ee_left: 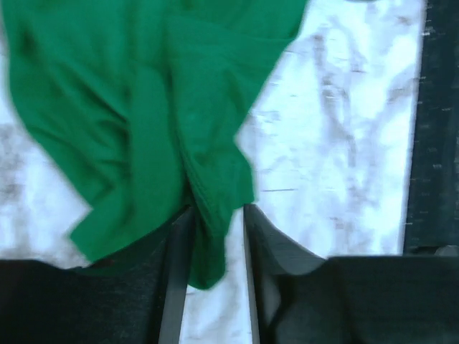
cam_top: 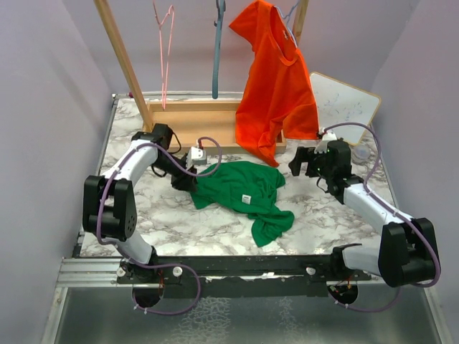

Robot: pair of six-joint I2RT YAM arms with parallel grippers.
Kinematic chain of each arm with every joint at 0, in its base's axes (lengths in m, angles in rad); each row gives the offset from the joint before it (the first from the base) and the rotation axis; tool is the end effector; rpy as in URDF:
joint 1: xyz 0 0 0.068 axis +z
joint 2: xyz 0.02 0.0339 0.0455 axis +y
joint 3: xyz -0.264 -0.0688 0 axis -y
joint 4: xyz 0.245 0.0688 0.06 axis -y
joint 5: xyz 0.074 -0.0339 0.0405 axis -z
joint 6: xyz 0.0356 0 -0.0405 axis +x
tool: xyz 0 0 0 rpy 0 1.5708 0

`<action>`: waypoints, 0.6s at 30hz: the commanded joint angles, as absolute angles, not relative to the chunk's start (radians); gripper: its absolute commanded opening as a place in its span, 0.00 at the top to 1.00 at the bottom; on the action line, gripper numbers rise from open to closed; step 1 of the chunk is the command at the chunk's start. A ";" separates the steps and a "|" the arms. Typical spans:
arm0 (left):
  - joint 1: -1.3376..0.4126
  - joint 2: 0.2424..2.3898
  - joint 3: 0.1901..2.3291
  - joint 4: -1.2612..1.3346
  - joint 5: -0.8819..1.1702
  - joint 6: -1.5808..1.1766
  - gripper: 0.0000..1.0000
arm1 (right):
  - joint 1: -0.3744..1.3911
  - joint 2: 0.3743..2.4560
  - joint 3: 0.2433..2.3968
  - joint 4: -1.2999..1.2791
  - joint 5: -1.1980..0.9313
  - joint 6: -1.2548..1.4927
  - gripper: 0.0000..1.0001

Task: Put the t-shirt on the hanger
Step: Pick up the T-shirt from the center of the board.

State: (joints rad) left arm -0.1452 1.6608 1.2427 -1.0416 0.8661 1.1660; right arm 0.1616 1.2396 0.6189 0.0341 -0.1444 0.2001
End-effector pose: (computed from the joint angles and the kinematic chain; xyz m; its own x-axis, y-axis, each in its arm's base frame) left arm 0.2956 -0.0706 0.2353 -0.2243 0.6346 -0.7396 0.9737 0.1155 -0.1963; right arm 0.2551 0.0468 0.2090 -0.5906 0.1030 -0.8004 -0.1634 0.9560 0.2436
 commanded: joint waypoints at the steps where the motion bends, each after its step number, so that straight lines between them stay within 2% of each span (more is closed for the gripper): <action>1: -0.153 1.570 1.134 -1.088 0.926 1.245 0.49 | 0.157 1.253 0.644 0.027 -0.199 0.175 0.01; 2: -0.154 1.558 1.129 -1.067 0.932 1.236 0.37 | 0.157 1.255 0.647 0.024 -0.201 0.171 0.01; 3: -0.156 1.556 1.133 -1.044 0.934 1.219 0.31 | 0.158 1.257 0.651 0.022 -0.201 0.168 0.01; 4: -0.160 1.557 1.144 -1.020 0.937 1.201 0.29 | 0.158 1.259 0.655 0.018 -0.201 0.165 0.01; 11: -0.245 1.629 1.291 -0.950 0.903 1.150 0.29 | 0.158 1.267 0.665 0.012 -0.196 0.165 0.01; 18: -0.390 1.679 1.318 -0.903 0.821 1.116 0.33 | 0.156 1.264 0.649 0.017 -0.195 0.175 0.01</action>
